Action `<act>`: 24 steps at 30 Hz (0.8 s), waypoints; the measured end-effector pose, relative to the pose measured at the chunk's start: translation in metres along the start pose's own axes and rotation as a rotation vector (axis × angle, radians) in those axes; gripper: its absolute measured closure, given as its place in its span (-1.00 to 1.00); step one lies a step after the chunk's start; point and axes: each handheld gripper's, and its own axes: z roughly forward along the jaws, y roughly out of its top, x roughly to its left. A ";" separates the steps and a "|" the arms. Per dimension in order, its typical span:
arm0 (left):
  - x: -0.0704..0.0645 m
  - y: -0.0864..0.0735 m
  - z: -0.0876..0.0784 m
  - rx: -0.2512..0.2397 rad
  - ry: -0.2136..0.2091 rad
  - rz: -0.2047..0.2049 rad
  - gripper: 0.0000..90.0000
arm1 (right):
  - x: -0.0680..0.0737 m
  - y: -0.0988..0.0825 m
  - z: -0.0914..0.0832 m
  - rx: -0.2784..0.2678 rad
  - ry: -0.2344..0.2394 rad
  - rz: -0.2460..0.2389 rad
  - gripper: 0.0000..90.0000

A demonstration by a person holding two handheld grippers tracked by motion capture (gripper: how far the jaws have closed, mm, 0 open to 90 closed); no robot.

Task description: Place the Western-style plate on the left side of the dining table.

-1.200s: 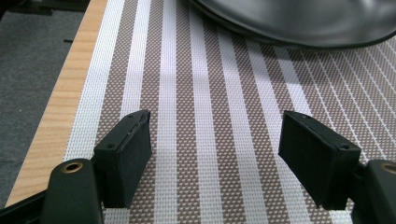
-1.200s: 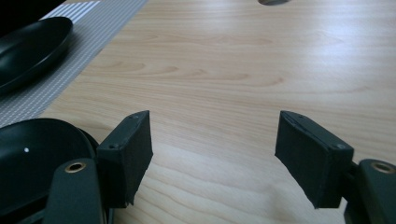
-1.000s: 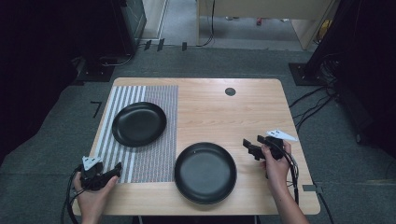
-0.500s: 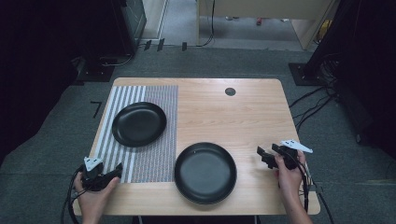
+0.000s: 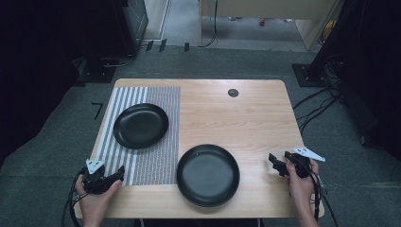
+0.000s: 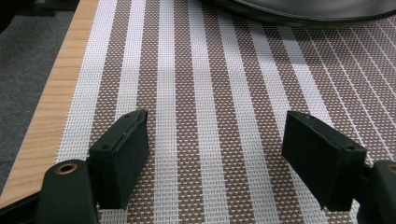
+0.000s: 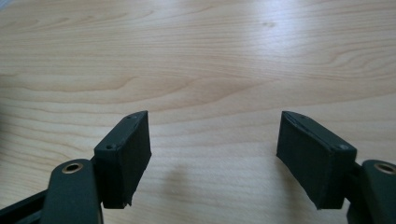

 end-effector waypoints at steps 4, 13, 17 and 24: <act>0.000 0.000 0.000 0.001 0.001 0.001 -0.49 | -0.003 -0.005 -0.003 0.010 -0.017 -0.010 -0.45; -0.001 0.000 0.000 -0.001 0.004 0.006 -0.49 | -0.007 -0.010 -0.011 0.022 -0.053 -0.024 -0.48; 0.000 0.000 0.000 -0.002 0.004 0.005 -0.49 | -0.006 -0.014 -0.016 0.035 -0.094 -0.055 -0.49; -0.001 0.000 0.000 0.000 0.007 0.009 -0.49 | -0.003 -0.019 -0.020 0.056 -0.149 -0.108 -0.49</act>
